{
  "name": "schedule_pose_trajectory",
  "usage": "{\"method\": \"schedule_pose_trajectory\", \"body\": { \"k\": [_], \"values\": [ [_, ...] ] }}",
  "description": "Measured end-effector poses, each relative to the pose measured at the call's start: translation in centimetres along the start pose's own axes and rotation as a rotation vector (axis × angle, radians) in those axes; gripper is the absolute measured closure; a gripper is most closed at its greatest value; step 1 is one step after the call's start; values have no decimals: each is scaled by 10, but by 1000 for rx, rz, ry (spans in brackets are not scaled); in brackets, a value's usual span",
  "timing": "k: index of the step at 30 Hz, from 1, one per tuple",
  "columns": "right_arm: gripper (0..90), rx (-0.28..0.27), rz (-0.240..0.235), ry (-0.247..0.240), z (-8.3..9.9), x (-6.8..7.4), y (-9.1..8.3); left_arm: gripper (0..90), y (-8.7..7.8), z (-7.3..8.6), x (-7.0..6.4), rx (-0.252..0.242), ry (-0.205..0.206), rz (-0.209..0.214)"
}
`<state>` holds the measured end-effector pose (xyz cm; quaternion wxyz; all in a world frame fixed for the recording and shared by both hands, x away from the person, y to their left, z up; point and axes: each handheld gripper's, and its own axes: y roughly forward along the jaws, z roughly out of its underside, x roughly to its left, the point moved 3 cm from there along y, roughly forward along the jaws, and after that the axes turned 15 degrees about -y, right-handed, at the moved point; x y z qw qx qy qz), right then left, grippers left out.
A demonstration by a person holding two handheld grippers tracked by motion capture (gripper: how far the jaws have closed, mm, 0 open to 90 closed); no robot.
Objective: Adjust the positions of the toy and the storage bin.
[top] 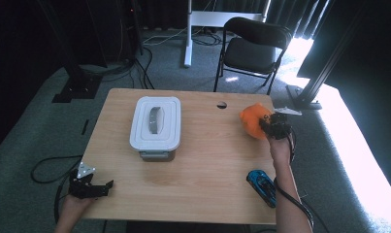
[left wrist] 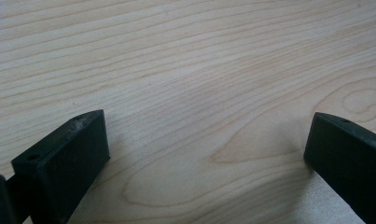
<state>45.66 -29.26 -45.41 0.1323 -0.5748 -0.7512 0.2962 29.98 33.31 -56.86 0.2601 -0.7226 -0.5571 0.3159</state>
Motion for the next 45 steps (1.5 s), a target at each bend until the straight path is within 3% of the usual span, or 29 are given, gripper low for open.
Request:
{"method": "schedule_pose_trajectory", "body": {
  "k": [5, 7, 8, 10, 13, 17, 20, 23, 24, 26, 28, 33, 37, 45],
  "values": [
    [670, 49, 37, 36, 18, -9, 17, 3, 0, 0, 0, 0, 0, 0],
    [669, 90, 83, 43, 26, -12, 23, 3, 0, 0, 0, 0, 0, 0],
    [662, 114, 80, 48, 30, -13, 26, 2, 0, 0, 0, 0, 0, 0],
    [651, 112, 69, 40, 36, -12, 29, 3, 0, 0, 0, 0, 0, 0],
    [595, 118, 63, 25, 35, -11, 27, 3, 0, 0, 0, 0, -1, 0],
    [399, 115, 56, 24, 33, -11, 23, 3, 0, 0, 0, 0, 0, 0],
    [288, 84, 23, 54, 30, -11, 17, 3, 0, 0, 0, 0, -1, 0],
    [154, 64, 6, 49, 28, -8, 10, 3, 0, 0, 0, 0, 0, 0],
    [150, 45, -12, 52, 27, -7, 7, 2, 0, 0, 0, 0, 0, 0],
    [138, 28, 16, 43, 26, -6, 2, 2, 0, 0, 0, 0, -2, -1],
    [138, -3, 6, 52, 27, -4, -4, 2, 0, 0, 0, -1, -4, -3],
    [131, -31, -24, -26, 26, 7, -12, 2, 0, -1, 0, -3, -17, -9],
    [131, -63, -53, -27, 23, 16, -20, 3, 1, -2, 0, -6, -35, -24],
    [130, -116, -69, -65, 18, 46, -29, 3, 5, -8, -5, 13, -7, -34]
  ]
}}
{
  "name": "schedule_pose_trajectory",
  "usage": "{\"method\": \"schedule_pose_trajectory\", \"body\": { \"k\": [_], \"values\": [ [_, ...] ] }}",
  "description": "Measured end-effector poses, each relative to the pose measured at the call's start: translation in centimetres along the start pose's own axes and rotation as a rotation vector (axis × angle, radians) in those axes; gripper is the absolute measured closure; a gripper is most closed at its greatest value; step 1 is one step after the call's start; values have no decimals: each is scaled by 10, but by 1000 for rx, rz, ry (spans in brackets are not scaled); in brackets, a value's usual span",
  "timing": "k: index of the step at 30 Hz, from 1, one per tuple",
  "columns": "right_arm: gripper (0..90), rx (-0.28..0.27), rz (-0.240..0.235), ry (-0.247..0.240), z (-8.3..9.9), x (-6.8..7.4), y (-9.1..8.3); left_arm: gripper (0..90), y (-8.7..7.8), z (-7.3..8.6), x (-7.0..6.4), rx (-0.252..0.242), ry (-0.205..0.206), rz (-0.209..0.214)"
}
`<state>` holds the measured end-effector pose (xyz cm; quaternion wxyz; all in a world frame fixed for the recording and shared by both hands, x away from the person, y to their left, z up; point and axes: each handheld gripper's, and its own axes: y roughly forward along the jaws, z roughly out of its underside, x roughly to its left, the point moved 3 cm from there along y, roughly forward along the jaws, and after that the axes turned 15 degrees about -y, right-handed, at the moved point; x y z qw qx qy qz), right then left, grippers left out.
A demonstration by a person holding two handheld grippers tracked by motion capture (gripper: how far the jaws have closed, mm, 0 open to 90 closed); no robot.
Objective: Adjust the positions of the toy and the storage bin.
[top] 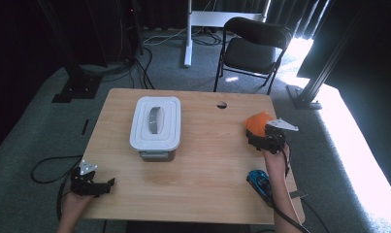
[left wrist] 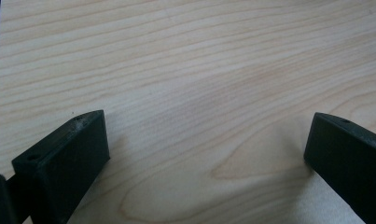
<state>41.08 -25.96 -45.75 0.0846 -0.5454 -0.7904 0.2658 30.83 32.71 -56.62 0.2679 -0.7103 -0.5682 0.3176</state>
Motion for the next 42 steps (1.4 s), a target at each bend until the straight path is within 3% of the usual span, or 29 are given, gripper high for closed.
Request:
{"method": "schedule_pose_trajectory", "body": {
  "k": [6, 11, 16, 21, 26, 27, 33, 42],
  "values": [
    [130, 5, -64, -46, -4, 34, 18, 3, 3, -10, -6, -21, 16, -18],
    [130, 51, -127, -99, -6, 64, 42, 2, 9, -18, -17, -25, 35, -5],
    [131, 62, -189, -114, -5, 92, 60, 2, 19, -26, -27, -21, 58, 5],
    [131, 72, -219, -110, -6, 114, 76, 2, 26, -36, -33, -32, 68, 0],
    [132, 73, -224, -100, -7, 127, 86, 2, 32, -47, -34, -46, 60, -20],
    [133, 70, -237, -99, -7, 137, 95, 2, 36, -54, -36, -46, 86, -41],
    [132, 81, -257, -97, -7, 154, 111, 2, 47, -69, -37, -46, 84, -41],
    [133, 110, -254, -108, -18, 167, 133, 2, 59, -95, -32, -70, 65, -45]
  ]
}}
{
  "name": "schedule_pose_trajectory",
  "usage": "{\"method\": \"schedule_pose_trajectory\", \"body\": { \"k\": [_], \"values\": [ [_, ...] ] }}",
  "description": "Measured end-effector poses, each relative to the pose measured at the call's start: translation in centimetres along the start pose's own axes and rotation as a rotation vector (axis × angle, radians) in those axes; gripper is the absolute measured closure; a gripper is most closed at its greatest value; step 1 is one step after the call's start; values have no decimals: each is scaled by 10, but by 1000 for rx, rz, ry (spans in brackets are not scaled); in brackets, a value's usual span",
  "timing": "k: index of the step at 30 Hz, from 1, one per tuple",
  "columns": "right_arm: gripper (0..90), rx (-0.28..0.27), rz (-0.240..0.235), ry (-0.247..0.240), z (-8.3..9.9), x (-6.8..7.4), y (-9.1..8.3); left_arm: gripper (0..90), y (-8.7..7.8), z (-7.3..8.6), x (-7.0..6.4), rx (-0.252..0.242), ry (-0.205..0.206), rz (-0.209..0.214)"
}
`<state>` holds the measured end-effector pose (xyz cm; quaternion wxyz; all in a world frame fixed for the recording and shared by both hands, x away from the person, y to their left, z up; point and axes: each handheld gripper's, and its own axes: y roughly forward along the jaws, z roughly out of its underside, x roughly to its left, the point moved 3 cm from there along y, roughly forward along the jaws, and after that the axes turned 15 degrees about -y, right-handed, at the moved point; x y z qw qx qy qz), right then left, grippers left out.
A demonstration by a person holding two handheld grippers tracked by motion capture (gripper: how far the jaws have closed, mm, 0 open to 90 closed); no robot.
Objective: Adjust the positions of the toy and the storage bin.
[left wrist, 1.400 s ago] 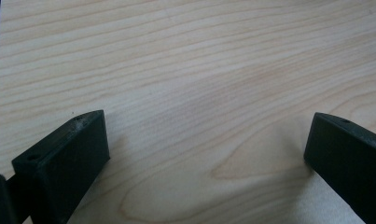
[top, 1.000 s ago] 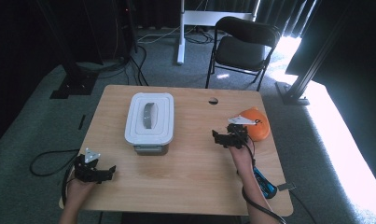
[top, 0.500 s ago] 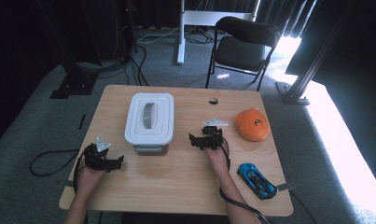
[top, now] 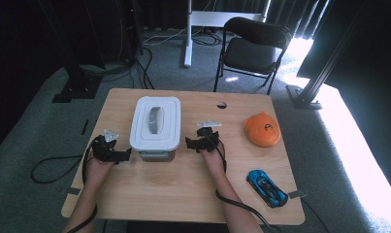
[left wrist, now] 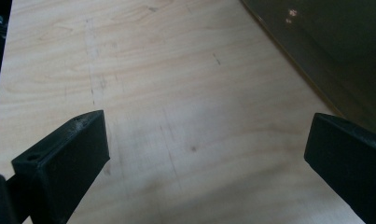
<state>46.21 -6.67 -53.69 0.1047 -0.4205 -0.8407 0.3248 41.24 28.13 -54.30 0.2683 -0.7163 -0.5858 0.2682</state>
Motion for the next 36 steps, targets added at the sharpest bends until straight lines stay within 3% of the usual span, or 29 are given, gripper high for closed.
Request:
{"method": "schedule_pose_trajectory", "body": {
  "k": [6, 9, 18, 23, 28, 32, 34, 36],
  "values": [
    [134, 8, -4, -7, -7, 1, 10, 2, 12, -12, -2, 22, 36, -15],
    [135, 4, -10, 17, -9, -1, 15, 2, 16, -19, -3, 15, 24, -3],
    [136, -28, -15, 31, -24, -1, 23, 2, 27, -39, -1, 23, 36, -35],
    [136, -22, -23, 22, -25, 2, 27, 2, 26, -48, -3, -4, 22, -8],
    [143, -19, -26, 11, -24, 5, 28, 3, 24, -50, -8, -23, 25, 6],
    [158, -24, -40, 17, -23, 6, 28, 3, 25, -47, -10, 8, -2, 44],
    [170, -20, -29, 2, -22, 7, 27, 2, 24, -45, -14, 6, 14, 54],
    [184, -20, -16, -23, -23, 8, 26, 3, 25, -43, -18, 18, 44, 33]
  ]
}}
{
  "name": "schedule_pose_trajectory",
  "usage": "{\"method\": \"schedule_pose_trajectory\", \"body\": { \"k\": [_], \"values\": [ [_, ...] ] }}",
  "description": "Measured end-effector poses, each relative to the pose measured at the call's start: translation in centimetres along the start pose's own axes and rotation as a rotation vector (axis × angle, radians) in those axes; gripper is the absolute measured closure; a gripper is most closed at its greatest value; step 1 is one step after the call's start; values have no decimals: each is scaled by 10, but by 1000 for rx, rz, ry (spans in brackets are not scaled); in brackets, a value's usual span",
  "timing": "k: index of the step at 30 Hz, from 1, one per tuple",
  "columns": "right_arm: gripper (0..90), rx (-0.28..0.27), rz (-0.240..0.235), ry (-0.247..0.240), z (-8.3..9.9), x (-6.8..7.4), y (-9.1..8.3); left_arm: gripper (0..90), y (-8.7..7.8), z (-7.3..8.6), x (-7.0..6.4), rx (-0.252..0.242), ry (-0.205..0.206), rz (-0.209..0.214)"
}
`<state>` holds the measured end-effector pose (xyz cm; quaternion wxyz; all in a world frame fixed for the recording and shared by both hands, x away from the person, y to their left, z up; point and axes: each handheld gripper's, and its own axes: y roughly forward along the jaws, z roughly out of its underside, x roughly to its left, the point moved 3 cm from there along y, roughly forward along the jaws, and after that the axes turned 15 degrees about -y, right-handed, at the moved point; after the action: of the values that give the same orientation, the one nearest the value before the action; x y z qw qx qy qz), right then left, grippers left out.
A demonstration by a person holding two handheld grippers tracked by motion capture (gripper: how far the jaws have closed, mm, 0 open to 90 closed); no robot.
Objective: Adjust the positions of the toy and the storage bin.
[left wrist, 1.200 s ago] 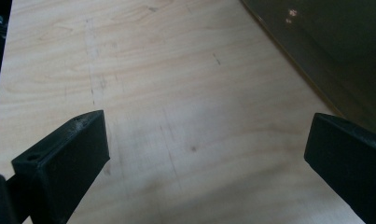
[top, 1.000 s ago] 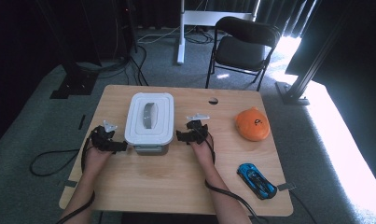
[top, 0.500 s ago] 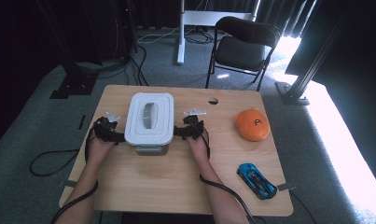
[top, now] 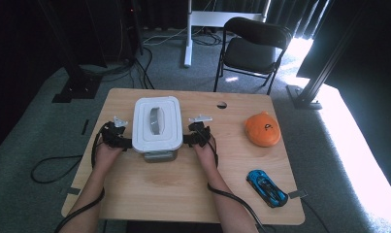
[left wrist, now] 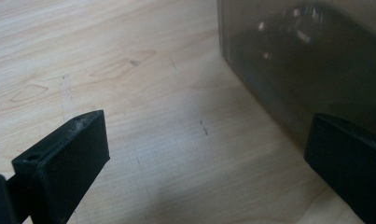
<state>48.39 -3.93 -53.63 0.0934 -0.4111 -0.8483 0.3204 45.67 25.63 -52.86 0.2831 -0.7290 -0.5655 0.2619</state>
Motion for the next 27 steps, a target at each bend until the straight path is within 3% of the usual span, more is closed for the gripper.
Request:
{"method": "schedule_pose_trajectory", "body": {
  "k": [4, 10, 11, 12, 13, 20, 27],
  "values": [
    [202, -8, -3, -10, 0, 0, -3, 3, -1, 2, -4, 3, 10, -6],
    [229, -18, -36, 12, 3, -2, -9, 4, 0, 2, -9, 4, 13, -3],
    [233, -13, -48, 20, 4, -3, -10, 10, 0, 3, -10, 2, 8, 0],
    [245, 3, -98, 48, 6, -6, -11, 11, 0, 3, -11, 2, 6, 2],
    [245, 6, -104, 47, 7, -6, -12, 11, 0, 3, -11, 3, 3, 3],
    [254, 10, -69, 9, 10, -7, -17, 12, 2, 1, -20, 3, 23, -1],
    [266, 15, -66, -4, 16, -13, -25, 12, 5, -3, -32, 12, 45, 5]
  ]
}}
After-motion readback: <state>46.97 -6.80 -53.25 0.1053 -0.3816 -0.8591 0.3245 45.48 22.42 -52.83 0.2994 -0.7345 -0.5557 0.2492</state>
